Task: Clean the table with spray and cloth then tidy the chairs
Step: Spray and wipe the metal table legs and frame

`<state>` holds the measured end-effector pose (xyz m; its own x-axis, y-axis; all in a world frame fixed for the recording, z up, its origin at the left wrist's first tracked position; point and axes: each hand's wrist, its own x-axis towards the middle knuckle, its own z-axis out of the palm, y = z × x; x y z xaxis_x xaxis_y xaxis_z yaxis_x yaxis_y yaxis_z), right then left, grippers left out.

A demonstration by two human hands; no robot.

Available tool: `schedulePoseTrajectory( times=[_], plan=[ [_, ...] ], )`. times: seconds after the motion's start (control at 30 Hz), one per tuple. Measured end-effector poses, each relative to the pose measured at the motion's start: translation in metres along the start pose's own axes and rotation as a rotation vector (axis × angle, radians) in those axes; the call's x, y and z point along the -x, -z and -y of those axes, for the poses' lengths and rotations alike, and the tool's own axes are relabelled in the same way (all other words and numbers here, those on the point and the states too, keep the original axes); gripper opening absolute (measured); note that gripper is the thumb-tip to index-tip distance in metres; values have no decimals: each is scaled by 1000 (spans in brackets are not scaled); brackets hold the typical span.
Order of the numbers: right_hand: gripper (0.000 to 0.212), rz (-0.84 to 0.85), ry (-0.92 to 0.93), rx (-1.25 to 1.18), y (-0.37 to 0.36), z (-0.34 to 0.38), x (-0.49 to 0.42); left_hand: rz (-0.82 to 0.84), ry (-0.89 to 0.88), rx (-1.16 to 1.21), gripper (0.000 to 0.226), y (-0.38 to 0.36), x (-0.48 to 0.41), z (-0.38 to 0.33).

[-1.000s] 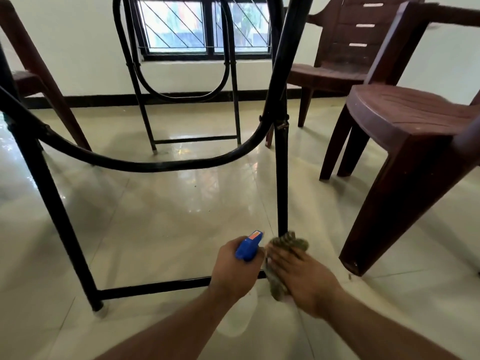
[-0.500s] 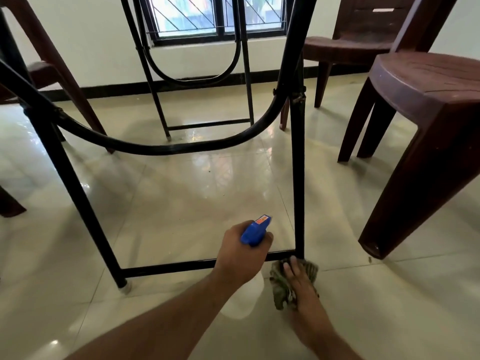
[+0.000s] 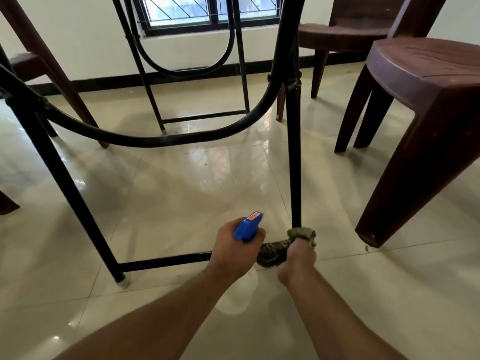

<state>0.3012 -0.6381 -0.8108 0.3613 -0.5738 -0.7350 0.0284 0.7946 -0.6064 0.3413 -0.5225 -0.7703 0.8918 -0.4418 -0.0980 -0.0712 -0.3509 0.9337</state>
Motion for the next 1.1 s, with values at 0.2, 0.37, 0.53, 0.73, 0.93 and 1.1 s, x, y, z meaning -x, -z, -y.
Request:
schedulePoseTrajectory(
  times=[0.2,0.37,0.53,0.73,0.93,1.1],
  plan=[
    [29,65,209,124,3,-6,8,1,21,13,21,0,-2,1],
    [26,57,140,184,-2,14,-8,-2,-5,21,18,3,-5,-5],
    [55,277,259,278,-11,55,-11,-30,-6,53,24,0,-8,-13],
    [51,704,191,227,-58,140,38,-26,-43,168,19,-5,-16,-50],
    [63,727,239,403,-74,162,59,-28,-145,197,20,2,-15,-85],
    [30,373,1039,460,-115,156,95,-64,-176,225,16,17,-20,-99]
  ],
)
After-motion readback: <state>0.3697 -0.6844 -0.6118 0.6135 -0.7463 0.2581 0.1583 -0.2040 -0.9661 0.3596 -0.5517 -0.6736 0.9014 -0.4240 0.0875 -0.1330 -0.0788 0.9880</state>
